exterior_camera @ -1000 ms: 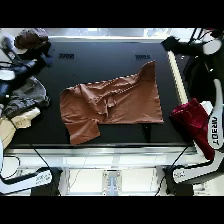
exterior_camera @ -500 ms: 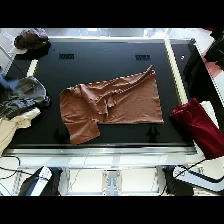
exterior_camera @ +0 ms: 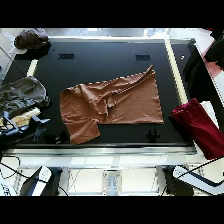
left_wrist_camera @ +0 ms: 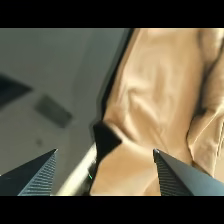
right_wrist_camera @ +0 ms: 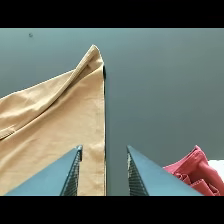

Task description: Fold the shirts.

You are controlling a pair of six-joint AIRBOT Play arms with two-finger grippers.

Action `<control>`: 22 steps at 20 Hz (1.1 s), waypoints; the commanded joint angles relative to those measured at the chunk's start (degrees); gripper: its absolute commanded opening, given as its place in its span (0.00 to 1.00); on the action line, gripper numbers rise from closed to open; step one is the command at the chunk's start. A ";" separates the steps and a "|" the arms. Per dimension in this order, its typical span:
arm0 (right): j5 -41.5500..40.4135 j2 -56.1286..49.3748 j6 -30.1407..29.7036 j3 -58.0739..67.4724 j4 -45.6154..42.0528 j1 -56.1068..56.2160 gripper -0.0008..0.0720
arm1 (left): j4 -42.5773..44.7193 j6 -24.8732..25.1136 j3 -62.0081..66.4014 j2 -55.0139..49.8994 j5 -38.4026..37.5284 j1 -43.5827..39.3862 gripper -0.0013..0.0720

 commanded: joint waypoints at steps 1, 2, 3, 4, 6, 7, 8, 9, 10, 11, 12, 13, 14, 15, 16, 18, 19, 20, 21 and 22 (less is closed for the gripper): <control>0.20 -0.13 -0.35 -0.07 0.87 -0.13 0.47 | -4.42 0.11 -2.97 -4.76 0.22 -0.61 0.98; 0.20 -0.13 -0.37 -0.07 0.85 -0.13 0.47 | -6.80 1.27 -2.97 -6.60 0.70 -1.51 0.98; 0.22 -0.13 -0.37 -0.07 0.87 -0.13 0.47 | -9.09 2.82 -2.97 -8.44 1.20 -2.73 0.98; 0.26 -0.13 -0.37 -0.07 0.87 -0.13 0.47 | -11.37 4.00 -2.97 -10.54 2.08 -4.66 0.98; 0.48 -0.13 -0.35 -0.07 0.94 -0.13 0.47 | -15.93 5.55 -2.97 -14.43 5.55 -9.66 0.98; 0.55 -0.11 -0.33 -0.07 1.09 -0.13 0.47 | -18.29 6.14 -2.93 -16.17 8.02 -12.52 0.98; 0.68 -0.11 -0.33 -0.07 1.22 -0.13 0.47 | -20.26 6.34 -2.86 -17.51 9.75 -14.91 0.98; 0.94 -0.11 -0.33 -0.04 1.22 -0.13 0.47 | -21.88 7.54 -2.84 -18.60 11.37 -17.09 0.98; 1.18 -0.11 -0.33 -0.07 1.20 -0.13 0.47 | -22.71 7.61 -2.80 -19.30 12.70 -18.69 0.98; 1.46 -0.11 -0.33 -0.04 1.22 -0.13 0.47 | -23.08 7.58 -2.69 -19.52 13.88 -19.50 0.98; 1.84 -0.11 -0.33 -0.04 1.22 -0.13 0.47 | -24.11 7.58 -2.64 -19.45 14.97 -19.89 0.98; 2.16 -0.11 -0.33 -0.04 1.20 -0.13 0.47 | -25.94 7.72 -2.54 -19.45 15.39 -19.91 0.95; 2.29 -0.11 -0.33 -0.04 1.22 -0.13 0.47 | -27.58 8.90 -2.36 -19.45 15.76 -19.89 0.80; 2.34 -0.11 -0.31 -0.04 1.29 -0.13 0.47 | -29.24 10.75 -2.12 -19.45 15.82 -20.06 0.70; 2.43 -0.11 -0.31 -0.04 1.40 -0.13 0.47 | -30.95 11.89 -2.01 -19.45 15.80 -20.15 0.61; 3.02 -0.11 -0.31 -0.07 2.99 -0.11 0.46 | -34.03 14.03 -1.99 -19.43 15.74 -20.55 0.25; 3.56 -0.11 -0.31 -0.31 4.13 -0.04 0.46 | -35.80 16.35 -1.95 -19.41 15.39 -20.87 0.04; 4.22 -0.04 -0.31 -1.20 4.59 0.33 0.44 | -37.57 18.14 -1.75 -19.39 14.49 -21.14 0.03; 4.87 -0.04 -0.28 -2.69 4.63 0.98 0.42 | -39.10 18.73 -1.33 -19.34 13.51 -21.14 0.03; 5.16 0.02 -0.31 -5.46 4.59 1.92 0.38 | -40.24 19.19 -0.79 -19.32 12.68 -21.11 0.03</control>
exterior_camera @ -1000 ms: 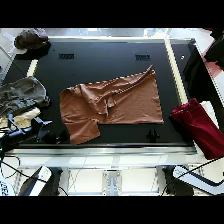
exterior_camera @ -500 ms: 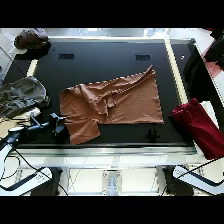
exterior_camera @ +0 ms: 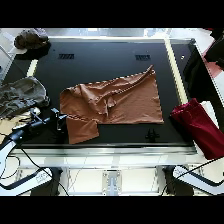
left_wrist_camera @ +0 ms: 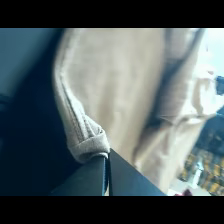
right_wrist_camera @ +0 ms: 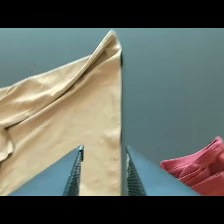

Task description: Fold the shirts.

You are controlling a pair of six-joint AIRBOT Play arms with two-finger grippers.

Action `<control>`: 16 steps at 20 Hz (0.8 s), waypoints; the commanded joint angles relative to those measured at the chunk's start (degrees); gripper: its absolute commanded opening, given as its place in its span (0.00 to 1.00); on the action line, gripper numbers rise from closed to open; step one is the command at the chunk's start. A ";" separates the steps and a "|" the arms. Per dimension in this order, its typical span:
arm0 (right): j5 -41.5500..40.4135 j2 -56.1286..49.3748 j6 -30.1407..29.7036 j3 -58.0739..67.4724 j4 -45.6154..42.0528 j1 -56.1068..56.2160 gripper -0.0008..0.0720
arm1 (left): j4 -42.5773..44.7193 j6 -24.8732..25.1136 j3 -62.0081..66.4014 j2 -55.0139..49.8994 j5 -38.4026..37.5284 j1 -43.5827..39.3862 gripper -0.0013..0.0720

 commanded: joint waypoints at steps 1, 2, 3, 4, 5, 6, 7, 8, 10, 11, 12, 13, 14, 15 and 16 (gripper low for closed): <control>1.40 0.28 0.07 -7.50 1.05 2.03 0.38 | -5.64 3.63 1.53 -0.02 -2.19 -0.35 0.03; 1.01 0.57 0.07 -12.66 1.05 2.47 0.38 | -5.62 3.63 2.32 0.04 -2.60 -0.35 0.03; 0.28 1.09 0.04 -18.95 1.22 2.56 0.39 | -5.60 3.63 2.86 0.20 -2.89 -0.35 0.03; -1.16 1.99 0.04 -26.80 1.55 2.54 0.43 | -5.60 3.63 3.15 0.57 -2.89 -0.35 0.03; -3.34 2.97 0.33 -34.32 2.45 2.38 0.55 | -5.60 3.63 3.19 0.92 -2.86 -0.35 0.03; -6.21 4.15 1.38 -42.60 4.04 2.38 0.58 | -5.38 3.65 3.19 1.20 -2.86 -0.35 0.03; -8.33 5.09 2.23 -50.05 5.95 2.38 0.58 | -5.33 3.65 3.19 1.38 -2.93 -0.35 0.03; -10.36 5.88 2.32 -57.53 8.24 2.38 0.58 | -5.38 3.65 3.19 1.40 -2.97 -0.35 0.03; -14.51 6.32 3.82 -70.44 13.60 2.38 0.58 | -5.35 4.90 3.19 1.40 -2.99 -0.35 0.03; -17.14 6.23 3.80 -75.49 17.29 2.38 0.58 | -5.35 4.96 3.19 1.40 -2.99 -0.35 0.03; -20.85 6.23 3.61 -79.87 21.75 2.38 0.62 | -5.35 4.96 3.19 1.40 -2.99 -0.35 0.03; -24.98 6.23 2.49 -83.38 26.77 2.38 0.75 | -5.35 4.98 3.19 1.40 -2.99 -0.35 0.03; -27.96 6.19 0.48 -85.70 31.19 2.43 0.75 | -5.38 5.14 3.19 1.40 -2.97 -0.35 0.03; -29.88 6.19 -0.17 -86.84 33.14 2.43 0.74 | -5.38 5.14 3.19 1.40 -2.97 -0.35 0.03; -31.34 6.16 -0.20 -87.06 33.57 2.43 0.74 | -5.35 5.14 3.19 1.40 -2.97 -0.35 0.03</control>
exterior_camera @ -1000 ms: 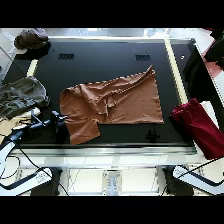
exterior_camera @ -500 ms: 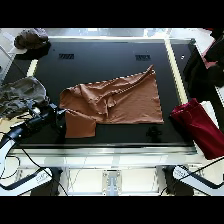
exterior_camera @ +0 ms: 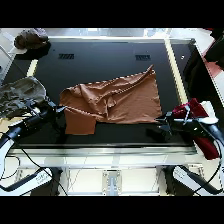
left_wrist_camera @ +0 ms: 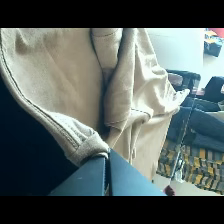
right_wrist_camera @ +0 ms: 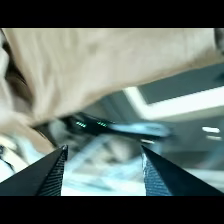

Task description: Fold the shirts.

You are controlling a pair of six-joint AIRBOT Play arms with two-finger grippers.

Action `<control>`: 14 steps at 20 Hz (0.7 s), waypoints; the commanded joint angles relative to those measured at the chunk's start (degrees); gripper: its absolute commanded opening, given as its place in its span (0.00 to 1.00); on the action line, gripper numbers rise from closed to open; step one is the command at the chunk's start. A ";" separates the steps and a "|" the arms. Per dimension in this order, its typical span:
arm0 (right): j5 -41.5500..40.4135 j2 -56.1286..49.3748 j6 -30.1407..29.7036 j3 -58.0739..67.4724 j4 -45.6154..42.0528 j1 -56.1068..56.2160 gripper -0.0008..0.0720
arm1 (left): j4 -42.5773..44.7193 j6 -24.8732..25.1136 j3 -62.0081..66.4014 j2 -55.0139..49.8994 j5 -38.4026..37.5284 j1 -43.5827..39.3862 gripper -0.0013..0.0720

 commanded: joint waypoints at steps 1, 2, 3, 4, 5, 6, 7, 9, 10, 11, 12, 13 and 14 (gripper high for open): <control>-9.22 0.15 -1.68 -6.88 9.09 0.04 0.74 | 0.00 0.33 0.04 0.04 0.00 0.00 0.03; -10.36 0.15 -1.70 -6.88 9.03 0.04 0.74 | 0.02 0.33 0.04 0.04 0.00 0.00 0.03; -11.17 -0.04 -1.64 -6.88 8.92 0.04 0.73 | 0.00 0.33 0.04 0.04 0.00 0.00 0.03; -11.47 -0.50 -1.44 -6.88 9.01 0.04 0.73 | 0.02 0.33 0.04 0.04 0.00 0.00 0.03; -11.67 -1.05 -1.46 -6.88 8.98 0.04 0.73 | 0.02 0.33 0.04 0.04 0.00 0.00 0.03; -12.61 -1.64 -1.46 -6.88 9.03 0.04 0.73 | 0.02 0.33 0.04 0.02 0.00 0.00 0.03; -13.92 -2.03 -1.49 -6.88 9.55 0.04 0.70 | 0.00 0.33 0.04 0.02 0.00 0.00 0.03; -15.89 -2.29 -1.60 -6.88 11.34 0.07 0.67 | 0.02 0.33 0.04 0.02 0.00 0.00 0.03; -16.39 -2.29 -1.97 -6.82 11.98 0.04 0.67 | 0.02 0.33 0.04 0.02 0.00 0.00 0.03; -17.03 -2.29 -1.97 -6.62 12.09 0.07 0.60 | 0.02 0.33 0.04 0.02 0.02 0.00 0.03; -17.90 -2.29 -1.97 -6.38 12.20 0.07 0.53 | 0.02 0.44 0.04 0.02 0.04 0.00 0.03; -18.78 -2.29 -1.97 -6.01 12.50 0.04 0.53 | 0.00 1.29 0.04 0.02 0.02 0.00 0.03; -19.15 -2.32 -1.99 -5.51 12.59 0.07 0.53 | 0.00 1.88 0.04 0.02 0.04 0.00 0.03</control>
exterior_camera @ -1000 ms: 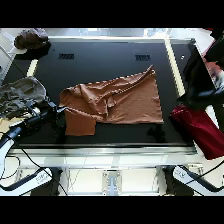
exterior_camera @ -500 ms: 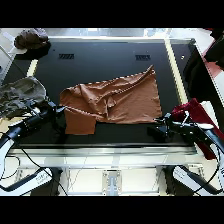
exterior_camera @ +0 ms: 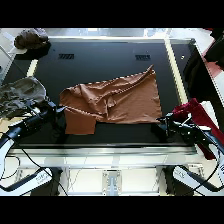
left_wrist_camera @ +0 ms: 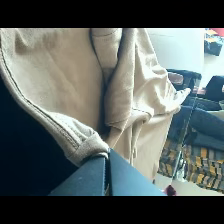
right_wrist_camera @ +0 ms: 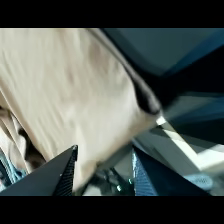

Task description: Fold the shirts.

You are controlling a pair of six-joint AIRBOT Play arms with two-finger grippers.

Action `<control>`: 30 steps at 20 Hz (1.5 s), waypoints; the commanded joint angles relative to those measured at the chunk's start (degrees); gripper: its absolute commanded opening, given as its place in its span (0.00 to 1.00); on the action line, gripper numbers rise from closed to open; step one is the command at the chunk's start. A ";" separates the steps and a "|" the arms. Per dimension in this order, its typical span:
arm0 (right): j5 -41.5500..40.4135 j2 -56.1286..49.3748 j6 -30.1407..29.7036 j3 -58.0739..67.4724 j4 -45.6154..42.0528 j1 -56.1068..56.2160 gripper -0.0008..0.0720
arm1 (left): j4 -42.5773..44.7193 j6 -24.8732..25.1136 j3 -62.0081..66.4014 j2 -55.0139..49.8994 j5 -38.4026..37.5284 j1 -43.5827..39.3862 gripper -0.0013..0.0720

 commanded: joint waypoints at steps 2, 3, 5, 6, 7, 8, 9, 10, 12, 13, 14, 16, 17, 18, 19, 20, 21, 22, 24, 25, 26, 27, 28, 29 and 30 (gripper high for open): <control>-2.47 -0.15 -0.76 1.38 0.94 0.04 0.53 | -0.02 1.07 0.04 0.02 0.07 -0.02 0.03; -2.38 -0.15 -0.74 1.42 0.81 0.07 0.53 | -0.02 1.07 0.04 0.02 0.07 -0.02 0.03; -0.20 -0.15 -0.74 1.42 -0.33 0.04 0.55 | -0.02 1.07 0.04 0.02 0.04 -0.02 0.03; 1.62 -0.13 -0.74 1.42 -0.76 0.04 0.55 | -0.02 1.07 0.04 0.02 0.04 -0.02 0.03; 4.00 -0.09 -0.76 1.44 -0.76 0.04 0.55 | 0.00 1.07 0.04 0.02 0.04 -0.02 0.03; 6.12 -0.07 -0.87 1.73 -0.94 -0.02 0.57 | 0.00 1.07 0.04 0.02 0.04 -0.02 0.03; 7.89 -0.07 -1.18 2.43 -1.66 0.00 0.71 | 0.00 1.07 0.04 0.02 0.04 -0.02 0.03; 8.61 -0.09 -1.14 3.43 -2.89 -0.02 0.74 | 0.00 1.07 0.04 0.02 0.04 -0.02 0.03; 8.74 -0.09 -1.11 6.49 -7.34 -0.02 0.74 | 0.00 1.07 0.04 0.02 0.02 -0.02 0.03; 8.70 -0.09 -0.72 8.11 -10.93 -0.02 0.74 | 0.00 1.07 0.04 0.02 0.02 -0.02 0.03; 8.72 -0.09 0.87 9.77 -15.30 -0.02 0.74 | 0.00 1.07 0.04 0.02 0.02 -0.02 0.03; 8.76 -0.09 5.95 11.54 -23.10 0.00 0.74 | 0.00 1.07 0.04 0.02 0.02 -0.02 0.03; 8.66 -0.11 7.78 11.45 -26.10 0.00 0.74 | 0.00 1.07 0.04 0.02 0.02 -0.02 0.03; 8.44 -0.11 9.14 11.04 -28.35 0.02 0.74 | 0.00 1.09 0.04 0.02 0.04 -0.02 0.03; 8.07 -0.11 10.19 10.23 -28.79 0.00 0.74 | 0.00 1.09 0.04 0.02 0.04 -0.02 0.03; 7.32 -0.11 10.47 9.33 -28.52 0.07 0.74 | 0.00 1.09 0.04 0.02 0.04 -0.02 0.03; 6.05 -0.13 11.13 8.33 -26.99 0.04 0.74 | 0.00 1.16 0.04 0.02 0.04 -0.02 0.03; 4.63 -0.15 11.06 7.61 -24.61 0.04 0.74 | 0.00 1.49 0.04 0.02 0.04 -0.02 0.03; 1.84 -0.15 9.09 7.26 -18.56 0.04 0.74 | 0.00 1.49 0.04 0.02 0.04 -0.02 0.03; 0.59 -0.15 7.50 7.26 -14.97 0.07 0.74 | 0.00 1.46 0.04 0.02 0.04 -0.02 0.03; -0.48 -0.15 6.64 7.26 -12.68 0.04 0.74 | 0.00 1.49 0.04 0.02 0.04 -0.02 0.03; -1.42 -0.15 6.56 7.26 -11.87 0.04 0.73 | 0.00 1.49 0.04 0.02 0.04 -0.02 0.03; -2.23 -0.17 6.56 7.26 -12.02 0.07 0.73 | 0.00 1.49 0.04 0.02 0.04 -0.02 0.03; -2.71 -0.24 6.56 7.23 -12.28 0.07 0.73 | 0.00 1.46 0.04 0.02 0.04 -0.02 0.03; -2.67 -0.59 6.58 7.26 -12.26 0.07 0.73 | 0.00 1.49 0.04 0.02 0.04 -0.02 0.03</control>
